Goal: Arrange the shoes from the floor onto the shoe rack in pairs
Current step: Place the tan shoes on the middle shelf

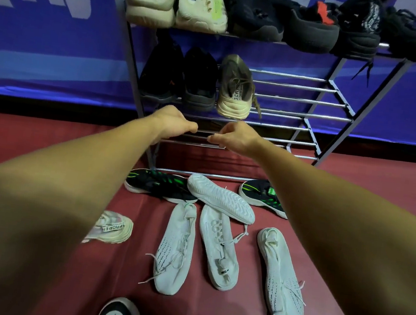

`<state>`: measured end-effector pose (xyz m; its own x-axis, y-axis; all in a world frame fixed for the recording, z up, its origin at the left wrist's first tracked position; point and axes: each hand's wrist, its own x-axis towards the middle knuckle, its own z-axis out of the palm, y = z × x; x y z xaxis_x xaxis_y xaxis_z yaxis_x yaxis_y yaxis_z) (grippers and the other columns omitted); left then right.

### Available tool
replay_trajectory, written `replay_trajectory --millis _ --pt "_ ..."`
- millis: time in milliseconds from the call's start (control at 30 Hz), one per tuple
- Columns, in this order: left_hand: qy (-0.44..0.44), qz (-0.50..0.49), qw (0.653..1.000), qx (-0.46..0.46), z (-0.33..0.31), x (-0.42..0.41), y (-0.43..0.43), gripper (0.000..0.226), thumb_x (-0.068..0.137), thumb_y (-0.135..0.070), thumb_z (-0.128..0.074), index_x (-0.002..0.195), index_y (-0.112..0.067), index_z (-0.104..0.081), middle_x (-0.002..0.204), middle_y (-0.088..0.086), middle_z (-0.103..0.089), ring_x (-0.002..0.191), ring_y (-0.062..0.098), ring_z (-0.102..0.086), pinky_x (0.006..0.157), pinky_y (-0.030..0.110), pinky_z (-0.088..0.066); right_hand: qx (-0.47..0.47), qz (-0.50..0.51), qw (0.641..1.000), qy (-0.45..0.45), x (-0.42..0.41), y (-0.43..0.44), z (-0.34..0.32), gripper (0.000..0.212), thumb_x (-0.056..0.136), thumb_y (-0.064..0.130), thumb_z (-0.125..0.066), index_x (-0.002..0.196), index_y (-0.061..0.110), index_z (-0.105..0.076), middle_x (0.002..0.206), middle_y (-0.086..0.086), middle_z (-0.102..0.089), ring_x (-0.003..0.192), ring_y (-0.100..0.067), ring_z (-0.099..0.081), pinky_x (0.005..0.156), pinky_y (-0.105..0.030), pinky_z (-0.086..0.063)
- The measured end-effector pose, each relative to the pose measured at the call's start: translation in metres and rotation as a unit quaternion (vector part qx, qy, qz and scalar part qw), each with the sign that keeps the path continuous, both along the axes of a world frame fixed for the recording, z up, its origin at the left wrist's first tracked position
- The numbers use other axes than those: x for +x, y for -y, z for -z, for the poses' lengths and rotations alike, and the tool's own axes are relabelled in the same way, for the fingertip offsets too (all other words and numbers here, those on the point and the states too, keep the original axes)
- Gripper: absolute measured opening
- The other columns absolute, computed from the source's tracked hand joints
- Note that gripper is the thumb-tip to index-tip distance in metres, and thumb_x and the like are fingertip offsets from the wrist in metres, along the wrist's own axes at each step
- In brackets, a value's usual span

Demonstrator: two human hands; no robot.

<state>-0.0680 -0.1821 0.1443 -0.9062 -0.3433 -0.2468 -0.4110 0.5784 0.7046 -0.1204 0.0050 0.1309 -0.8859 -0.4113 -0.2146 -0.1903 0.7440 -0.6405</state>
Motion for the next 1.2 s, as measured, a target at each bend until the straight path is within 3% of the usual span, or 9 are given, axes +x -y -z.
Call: replay_trajectory --millis 133,267,433,600,700,967,1067,1133,1200 --pt "0.027 0.012 0.998 -0.062 0.007 0.015 0.022 0.022 0.076 -0.04 -0.077 0.08 -0.019 -0.072 0.094 0.005 -0.068 0.087 0.021 -0.061 0.075 0.026 -0.046 0.015 -0.028 0.999 0.001 0.006 0.028 0.008 0.048 0.079 0.054 -0.076 0.1 0.012 -0.069 0.094 -0.007 -0.074 0.091 -0.023 -0.068 0.084 -0.035 -0.054" --pt "0.068 0.036 0.994 -0.08 0.017 0.027 0.037 0.023 0.077 -0.04 -0.077 0.09 -0.021 -0.072 0.097 0.003 -0.068 0.093 0.02 -0.061 0.079 0.026 -0.045 0.03 -0.064 0.997 0.028 0.01 0.057 0.02 0.046 0.074 0.054 -0.079 0.095 0.014 -0.068 0.095 -0.007 -0.073 0.092 -0.025 -0.069 0.089 -0.042 -0.057" --pt "0.104 0.044 0.986 -0.12 0.03 0.037 0.059 0.023 0.077 -0.039 -0.076 0.09 -0.021 -0.072 0.103 0.003 -0.071 0.101 0.023 -0.064 0.093 0.032 -0.052 0.052 -0.102 0.993 0.036 0.018 0.097 0.037 0.047 0.075 0.051 -0.08 0.098 0.012 -0.068 0.097 -0.01 -0.073 0.093 -0.026 -0.069 0.086 -0.04 -0.056" --pt "0.168 0.088 0.965 -0.183 0.053 0.049 0.081 0.027 0.078 -0.033 -0.072 0.098 -0.015 -0.074 0.104 0.006 -0.073 0.099 0.026 -0.067 0.079 0.029 -0.052 0.1 -0.155 0.982 0.046 0.032 0.138 0.064 0.042 0.08 0.042 -0.075 0.101 0.006 -0.071 0.097 -0.011 -0.072 0.087 -0.023 -0.064 0.074 -0.032 -0.048" --pt "0.205 0.115 0.947 -0.218 0.069 0.058 0.099 0.032 0.081 -0.033 -0.07 0.105 -0.012 -0.073 0.106 0.008 -0.072 0.099 0.027 -0.066 0.081 0.031 -0.052 0.121 -0.184 0.974 0.054 0.043 0.16 0.083 0.042 0.08 0.045 -0.074 0.1 0.009 -0.071 0.1 -0.011 -0.071 0.09 -0.024 -0.063 0.072 -0.031 -0.046" --pt "0.299 0.099 0.927 -0.205 0.132 0.102 0.16 0.032 0.082 -0.033 -0.072 0.106 -0.011 -0.07 0.103 0.007 -0.072 0.096 0.027 -0.067 0.086 0.033 -0.055 0.196 -0.279 0.937 0.08 0.07 0.209 0.149 0.037 0.085 0.044 -0.072 0.1 0.011 -0.068 0.1 -0.009 -0.066 0.091 -0.024 -0.058 0.071 -0.028 -0.039" --pt "0.323 0.087 0.922 -0.195 0.157 0.121 0.186 0.031 0.081 -0.03 -0.072 0.105 -0.011 -0.068 0.102 0.005 -0.071 0.096 0.026 -0.067 0.088 0.036 -0.056 0.21 -0.295 0.928 0.094 0.077 0.224 0.169 0.046 0.082 0.048 -0.073 0.111 0.013 -0.069 0.11 -0.007 -0.068 0.104 -0.026 -0.062 0.078 -0.027 -0.044" --pt "0.329 0.088 0.92 -0.194 0.174 0.131 0.198 0.029 0.081 -0.028 -0.072 0.107 -0.018 -0.064 0.107 0.001 -0.067 0.102 0.024 -0.063 0.093 0.035 -0.053 0.219 -0.314 0.919 0.09 0.082 0.23 0.18 0.049 0.084 0.048 -0.071 0.116 0.011 -0.068 0.116 -0.009 -0.068 0.109 -0.027 -0.061 0.08 -0.027 -0.044" --pt "0.332 0.09 0.919 -0.194 0.191 0.136 0.205 0.032 0.079 -0.029 -0.07 0.109 -0.029 -0.06 0.11 -0.003 -0.064 0.103 0.023 -0.06 0.094 0.032 -0.05 0.219 -0.33 0.912 0.104 0.088 0.232 0.189 0.047 0.086 0.046 -0.071 0.115 0.01 -0.068 0.111 -0.008 -0.068 0.101 -0.025 -0.06 0.075 -0.025 -0.04"
